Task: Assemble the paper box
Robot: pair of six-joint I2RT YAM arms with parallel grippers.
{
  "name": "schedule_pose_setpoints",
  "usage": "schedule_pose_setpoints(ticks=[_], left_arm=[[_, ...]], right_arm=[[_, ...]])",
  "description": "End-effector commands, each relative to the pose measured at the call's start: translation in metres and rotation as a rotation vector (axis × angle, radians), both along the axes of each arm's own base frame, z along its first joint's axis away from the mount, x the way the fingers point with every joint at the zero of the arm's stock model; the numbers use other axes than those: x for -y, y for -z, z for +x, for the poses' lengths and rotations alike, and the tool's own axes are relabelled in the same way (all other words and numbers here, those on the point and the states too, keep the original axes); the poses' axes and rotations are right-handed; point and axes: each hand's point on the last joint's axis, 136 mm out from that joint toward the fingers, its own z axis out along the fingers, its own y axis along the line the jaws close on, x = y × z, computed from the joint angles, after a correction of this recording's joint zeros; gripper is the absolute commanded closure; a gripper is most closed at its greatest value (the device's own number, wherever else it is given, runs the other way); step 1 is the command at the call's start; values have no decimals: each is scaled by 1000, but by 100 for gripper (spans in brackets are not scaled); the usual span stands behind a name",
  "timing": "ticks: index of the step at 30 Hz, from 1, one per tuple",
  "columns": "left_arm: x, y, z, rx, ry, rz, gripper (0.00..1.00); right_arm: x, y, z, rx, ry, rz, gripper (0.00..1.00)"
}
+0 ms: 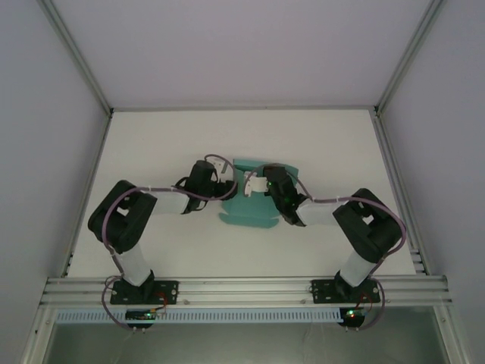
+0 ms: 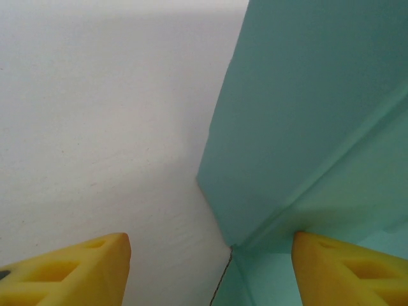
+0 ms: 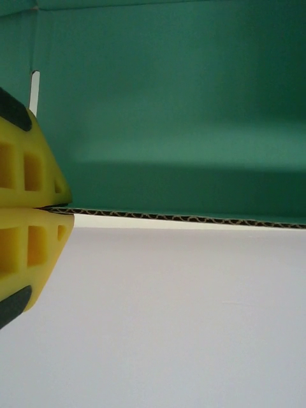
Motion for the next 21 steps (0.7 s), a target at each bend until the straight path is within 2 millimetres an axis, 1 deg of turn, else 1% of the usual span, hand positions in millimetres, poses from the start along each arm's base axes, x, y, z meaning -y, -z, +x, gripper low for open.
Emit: schedule_pose_setpoints(ticks=[1, 4, 7, 8, 12, 17, 19, 21], left_arm=[[0, -23, 6, 102, -5, -8, 33], [-12, -26, 2, 141, -28, 21, 34], [-21, -34, -2, 185, -48, 23, 34], [-21, -39, -3, 201, -45, 16, 33], [-19, -46, -6, 243, -16, -1, 34], [-10, -41, -2, 246, 15, -7, 37], [-8, -39, 2, 252, 16, -2, 43], [-7, -39, 8, 260, 11, 2, 45]], right_arm=[[-6, 5, -8, 32, -38, -82, 100], [-9, 9, -11, 46, -47, -127, 100], [-12, 10, -14, 67, -51, -152, 100], [-14, 10, -15, 76, -51, -163, 100], [-20, 13, -17, 114, -50, -202, 100], [-24, 14, -20, 110, -49, -185, 100], [-26, 17, -23, 98, -60, -185, 100], [-27, 20, -26, 86, -74, -181, 100]])
